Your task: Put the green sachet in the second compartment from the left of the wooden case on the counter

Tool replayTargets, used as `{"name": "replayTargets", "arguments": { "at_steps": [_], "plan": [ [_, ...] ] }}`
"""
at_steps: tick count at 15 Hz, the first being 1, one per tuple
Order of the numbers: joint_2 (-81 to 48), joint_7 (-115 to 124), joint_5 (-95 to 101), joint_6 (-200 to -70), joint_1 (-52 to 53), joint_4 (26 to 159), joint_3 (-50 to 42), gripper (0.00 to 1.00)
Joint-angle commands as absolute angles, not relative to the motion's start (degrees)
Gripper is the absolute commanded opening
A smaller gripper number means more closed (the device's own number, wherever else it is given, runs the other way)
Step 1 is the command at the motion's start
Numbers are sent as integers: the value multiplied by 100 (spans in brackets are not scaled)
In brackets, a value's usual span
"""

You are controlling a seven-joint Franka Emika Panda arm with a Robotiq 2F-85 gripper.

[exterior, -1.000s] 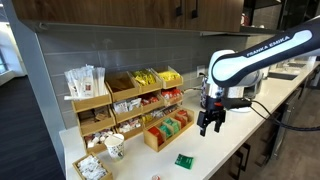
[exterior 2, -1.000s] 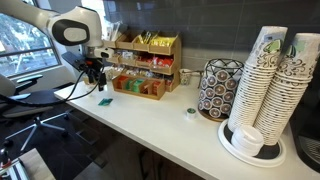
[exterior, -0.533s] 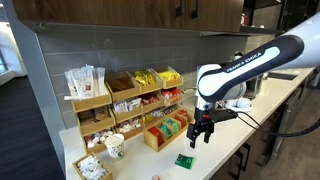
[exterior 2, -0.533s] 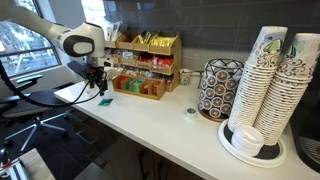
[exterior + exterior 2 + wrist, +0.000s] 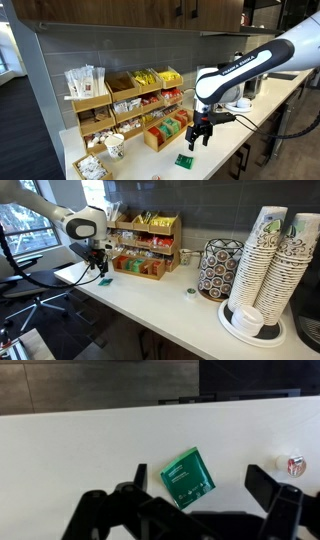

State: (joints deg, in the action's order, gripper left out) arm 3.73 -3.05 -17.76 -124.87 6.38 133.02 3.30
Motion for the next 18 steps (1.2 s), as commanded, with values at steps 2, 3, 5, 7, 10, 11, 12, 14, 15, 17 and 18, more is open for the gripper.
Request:
{"name": "replayTargets", "arguments": {
  "at_steps": [2,3,5,7,10,11,12,14,15,17,18],
  "plan": [
    [-181,-1008,-2437,-13020,581,13254,352,100],
    [-273,-1166,-2581,-13112,562,13250,362,100],
    [-470,-1476,-2872,-13282,513,13218,387,100],
    [-683,-1745,-3149,-13392,456,13151,416,100],
    [-879,-2018,-3468,-13467,339,13097,445,100],
    [-922,-2100,-3560,-13477,301,13089,451,100],
    [-959,-2247,-3707,-13459,252,13077,461,100],
    [-1032,-2468,-3940,-13428,181,13039,481,97],
    [-1061,-2563,-4035,-13418,151,13026,490,95],
    [-1110,-2709,-4189,-13391,105,12997,500,85],
    [-1122,-2733,-4231,-13375,86,12987,497,74]
  ]
}}
